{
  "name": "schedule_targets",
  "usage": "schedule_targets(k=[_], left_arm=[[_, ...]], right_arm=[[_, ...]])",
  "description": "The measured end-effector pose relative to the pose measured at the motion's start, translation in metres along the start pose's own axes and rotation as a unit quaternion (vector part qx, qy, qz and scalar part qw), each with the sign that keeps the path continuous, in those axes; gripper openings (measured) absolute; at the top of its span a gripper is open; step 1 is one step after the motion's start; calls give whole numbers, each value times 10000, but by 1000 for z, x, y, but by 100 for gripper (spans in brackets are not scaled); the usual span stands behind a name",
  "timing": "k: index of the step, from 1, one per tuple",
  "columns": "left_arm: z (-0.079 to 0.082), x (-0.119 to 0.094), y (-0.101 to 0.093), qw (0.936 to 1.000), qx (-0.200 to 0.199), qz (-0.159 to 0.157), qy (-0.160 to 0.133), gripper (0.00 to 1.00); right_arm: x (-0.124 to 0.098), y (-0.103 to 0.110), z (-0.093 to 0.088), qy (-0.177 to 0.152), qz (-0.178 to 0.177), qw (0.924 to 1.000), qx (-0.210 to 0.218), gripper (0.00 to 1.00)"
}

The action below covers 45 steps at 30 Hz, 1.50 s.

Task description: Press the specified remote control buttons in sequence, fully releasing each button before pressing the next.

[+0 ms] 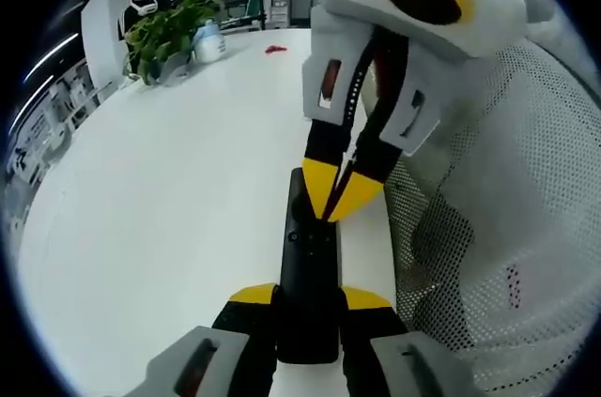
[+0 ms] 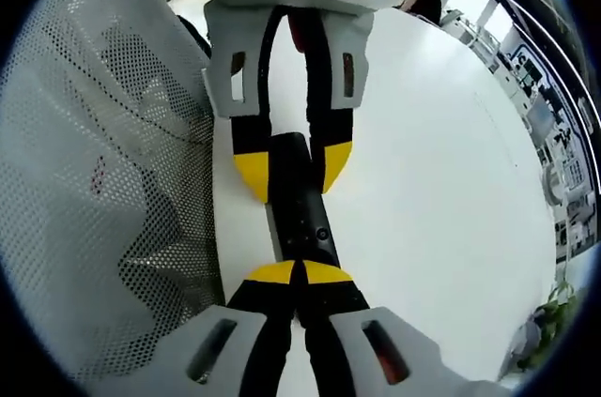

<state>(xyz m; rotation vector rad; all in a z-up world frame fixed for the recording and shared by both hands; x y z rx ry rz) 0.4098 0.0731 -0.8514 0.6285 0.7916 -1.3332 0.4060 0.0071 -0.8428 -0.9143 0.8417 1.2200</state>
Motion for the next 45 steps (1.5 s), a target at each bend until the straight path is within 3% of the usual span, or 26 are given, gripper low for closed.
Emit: schedule_targets(k=[8,14,30,33,45], left_arm=[[0,0,0,10000,-20,-2,-5,25],[0,0,0,10000,-28,-3,-8,25],[0,0,0,10000,-78,-21,-52,24],[0,0,0,10000,-78,-24,-54,24],[1,1,-1,9999,-46,-79,-59,24]], right_arm=[[0,-2,-1,-51,178,9974,693,0],[-1,-2,0,-82,165,9962,850,0],[1,-8,6,-102,-144,9974,699,0],[1,-15,4,51,-367,9985,403,0],[0,-10,3,-32,-111,9994,323,0]])
Point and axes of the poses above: the point that each gripper's makers call its tool centre point, and the gripper's own axes: x roughly forward along the fingers, y roughly to its left, z roughly out of its top, the point moved 3 cm from there along -x, roughly backward along the fingers
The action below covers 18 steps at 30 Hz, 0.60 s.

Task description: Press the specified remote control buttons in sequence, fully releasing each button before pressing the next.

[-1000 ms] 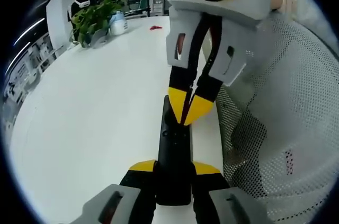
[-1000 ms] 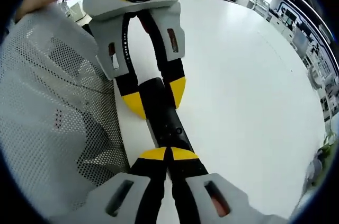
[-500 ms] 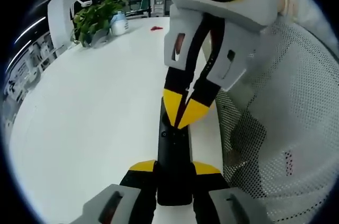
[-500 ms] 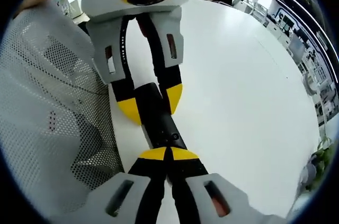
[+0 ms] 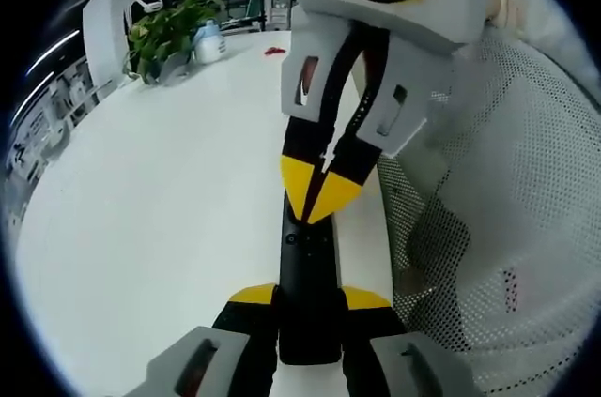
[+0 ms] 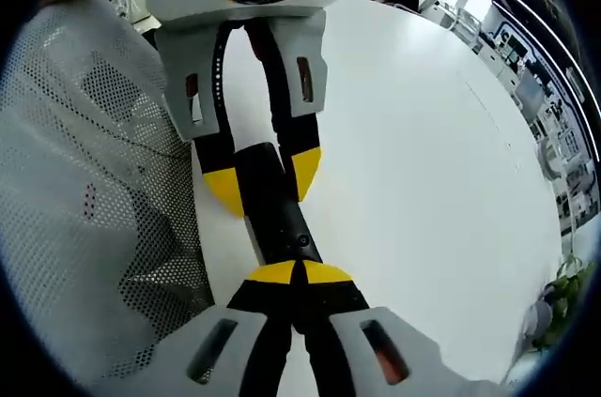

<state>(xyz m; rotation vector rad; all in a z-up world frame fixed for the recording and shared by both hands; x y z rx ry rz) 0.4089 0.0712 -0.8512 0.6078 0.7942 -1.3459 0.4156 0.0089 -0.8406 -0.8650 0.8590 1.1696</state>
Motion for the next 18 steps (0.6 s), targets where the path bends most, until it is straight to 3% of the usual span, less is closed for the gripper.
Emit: schedule_targets(k=[14,18], left_arm=[[1,1,0,10000,27,-17,-33,24],[1,2,0,10000,28,-15,-32,24]], right_arm=[[1,-1,1,130,114,9994,-298,0],[1,-3,-1,-48,319,9987,392,0]])
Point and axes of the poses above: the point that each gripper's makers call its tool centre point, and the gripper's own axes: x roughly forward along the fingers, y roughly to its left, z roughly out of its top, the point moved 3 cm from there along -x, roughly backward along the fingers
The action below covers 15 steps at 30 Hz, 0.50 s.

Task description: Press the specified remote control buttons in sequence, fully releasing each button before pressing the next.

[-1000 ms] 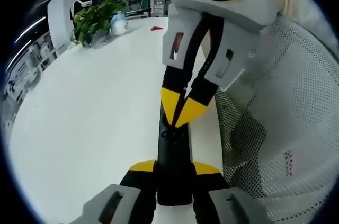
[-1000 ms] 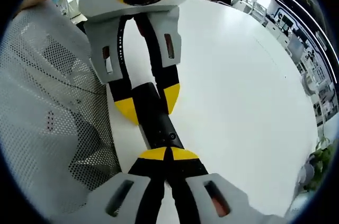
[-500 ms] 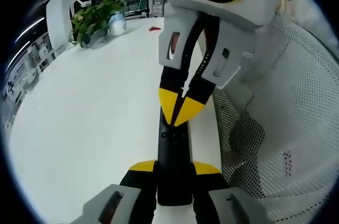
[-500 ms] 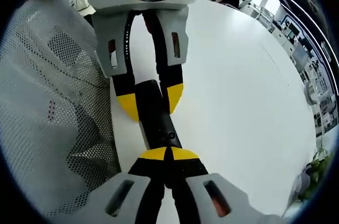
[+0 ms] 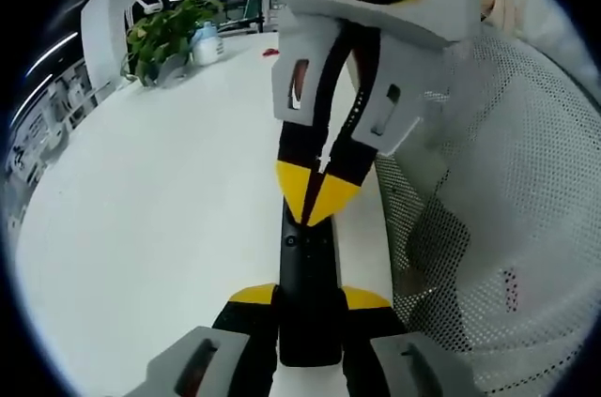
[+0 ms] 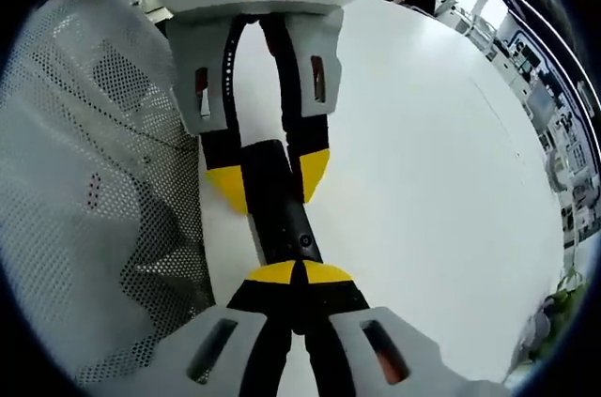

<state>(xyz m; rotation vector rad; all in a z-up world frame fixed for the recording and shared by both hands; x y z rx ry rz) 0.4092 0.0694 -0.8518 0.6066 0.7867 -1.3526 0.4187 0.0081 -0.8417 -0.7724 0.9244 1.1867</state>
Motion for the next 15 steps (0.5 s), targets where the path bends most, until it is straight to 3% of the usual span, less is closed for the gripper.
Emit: schedule_targets(k=[6,15], left_arm=[[0,0,0,10000,-17,-18,-12,24],[0,0,0,10000,-14,-20,-16,24]], right_arm=[[-1,-4,-1,-145,162,9988,441,0],[-1,-6,0,-2,-50,9994,340,0]])
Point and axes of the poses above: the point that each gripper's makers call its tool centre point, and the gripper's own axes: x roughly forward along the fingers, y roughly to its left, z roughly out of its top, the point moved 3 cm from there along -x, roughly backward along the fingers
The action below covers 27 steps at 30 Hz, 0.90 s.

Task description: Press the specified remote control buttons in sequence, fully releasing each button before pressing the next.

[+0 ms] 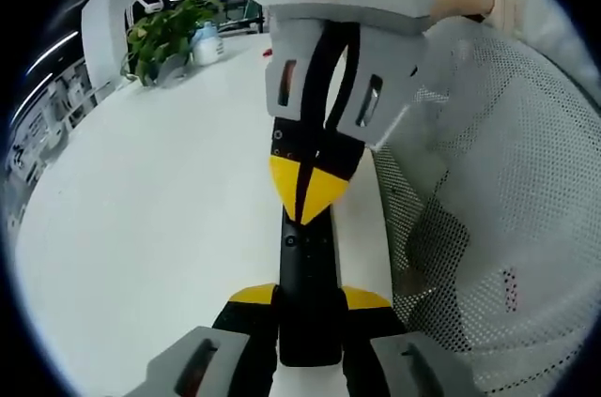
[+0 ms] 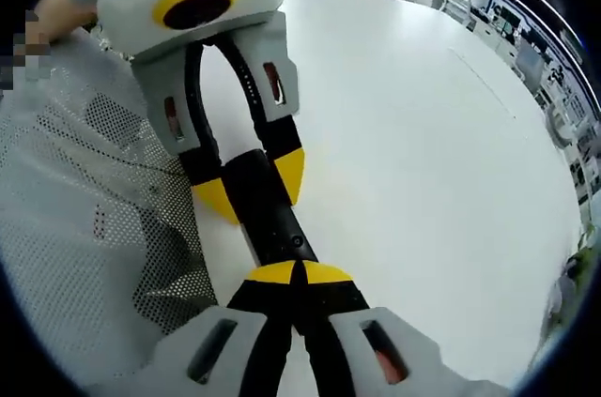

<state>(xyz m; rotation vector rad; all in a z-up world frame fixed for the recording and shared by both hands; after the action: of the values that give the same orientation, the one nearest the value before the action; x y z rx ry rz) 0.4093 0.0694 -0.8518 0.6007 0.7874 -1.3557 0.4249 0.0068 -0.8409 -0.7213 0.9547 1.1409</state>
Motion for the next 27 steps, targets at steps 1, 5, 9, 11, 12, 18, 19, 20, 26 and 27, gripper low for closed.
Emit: schedule_targets(k=[1,5,9,11,12,18,19,20,26,27], left_arm=[[0,0,0,10000,0,1,-1,24],[0,0,0,10000,-21,-4,-8,25],[1,0,0,10000,-12,-4,0,25],[1,0,0,10000,-14,-2,1,25],[1,0,0,10000,-11,0,6,25],[1,1,0,10000,14,13,21,25],[1,1,0,10000,14,14,22,25],[1,1,0,10000,10,15,19,25],[1,0,0,10000,-33,5,-15,25],[1,0,0,10000,-33,5,-22,25]], right_arm=[[0,0,0,5,-9,10000,-3,0],[1,0,0,56,-16,10000,-39,0],[2,-2,1,159,99,9998,86,0],[3,-4,1,224,208,9994,185,0],[3,-4,2,260,252,9991,236,0],[4,-6,2,479,469,9971,353,0],[4,-6,2,485,504,9967,404,0],[4,-7,2,474,553,9962,485,0],[2,-6,-1,270,578,9964,558,0],[2,-6,-1,228,559,9964,594,0]])
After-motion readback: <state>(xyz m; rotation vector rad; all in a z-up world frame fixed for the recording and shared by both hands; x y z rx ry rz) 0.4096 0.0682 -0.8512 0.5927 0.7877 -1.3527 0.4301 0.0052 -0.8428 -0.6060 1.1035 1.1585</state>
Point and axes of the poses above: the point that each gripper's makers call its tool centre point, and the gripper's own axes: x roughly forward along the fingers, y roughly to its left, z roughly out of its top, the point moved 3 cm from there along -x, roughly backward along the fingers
